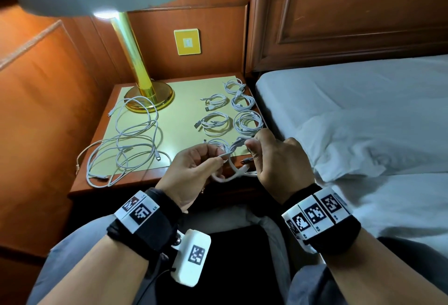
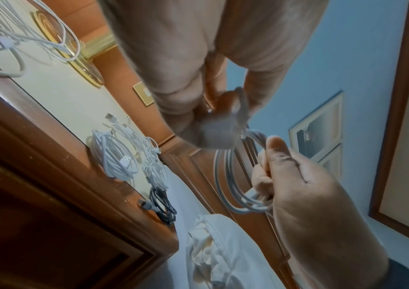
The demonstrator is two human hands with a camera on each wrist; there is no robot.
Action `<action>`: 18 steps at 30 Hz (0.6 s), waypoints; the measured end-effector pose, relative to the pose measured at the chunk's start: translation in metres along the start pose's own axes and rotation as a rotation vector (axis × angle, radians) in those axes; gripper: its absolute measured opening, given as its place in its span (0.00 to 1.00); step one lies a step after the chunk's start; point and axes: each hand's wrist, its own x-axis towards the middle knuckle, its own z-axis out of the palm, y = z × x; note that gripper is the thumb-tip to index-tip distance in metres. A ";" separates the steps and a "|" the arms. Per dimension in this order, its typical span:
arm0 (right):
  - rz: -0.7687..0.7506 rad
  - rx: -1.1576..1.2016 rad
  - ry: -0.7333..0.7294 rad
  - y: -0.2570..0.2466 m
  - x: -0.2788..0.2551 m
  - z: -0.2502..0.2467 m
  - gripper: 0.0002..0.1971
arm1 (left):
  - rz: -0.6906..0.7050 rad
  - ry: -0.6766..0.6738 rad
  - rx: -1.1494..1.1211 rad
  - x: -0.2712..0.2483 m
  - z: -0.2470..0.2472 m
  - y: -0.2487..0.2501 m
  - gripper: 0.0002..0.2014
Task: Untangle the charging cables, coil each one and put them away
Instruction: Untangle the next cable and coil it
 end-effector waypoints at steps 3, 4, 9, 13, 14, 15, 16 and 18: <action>0.018 0.009 0.010 0.004 0.001 0.000 0.17 | -0.066 0.001 -0.005 -0.005 -0.001 0.003 0.05; 0.020 0.010 0.020 0.004 0.000 0.000 0.17 | -0.069 0.004 0.002 -0.005 -0.001 0.002 0.06; 0.065 0.179 -0.047 0.007 -0.004 0.005 0.15 | -0.011 0.057 0.303 -0.003 -0.004 -0.009 0.07; 0.174 0.517 -0.088 0.005 -0.009 0.006 0.11 | 0.021 0.171 0.430 -0.002 0.000 -0.016 0.04; 0.187 0.588 -0.085 0.003 -0.010 0.007 0.12 | 0.043 0.201 0.432 -0.002 0.001 -0.019 0.05; 0.206 0.661 -0.094 0.000 -0.010 0.007 0.13 | 0.049 0.226 0.423 -0.001 0.001 -0.021 0.06; 0.238 0.728 -0.114 -0.004 -0.010 0.006 0.14 | 0.037 0.240 0.390 0.001 0.002 -0.022 0.07; 0.327 0.858 -0.148 -0.010 -0.009 0.006 0.14 | 0.001 0.261 0.267 0.001 0.007 -0.021 0.09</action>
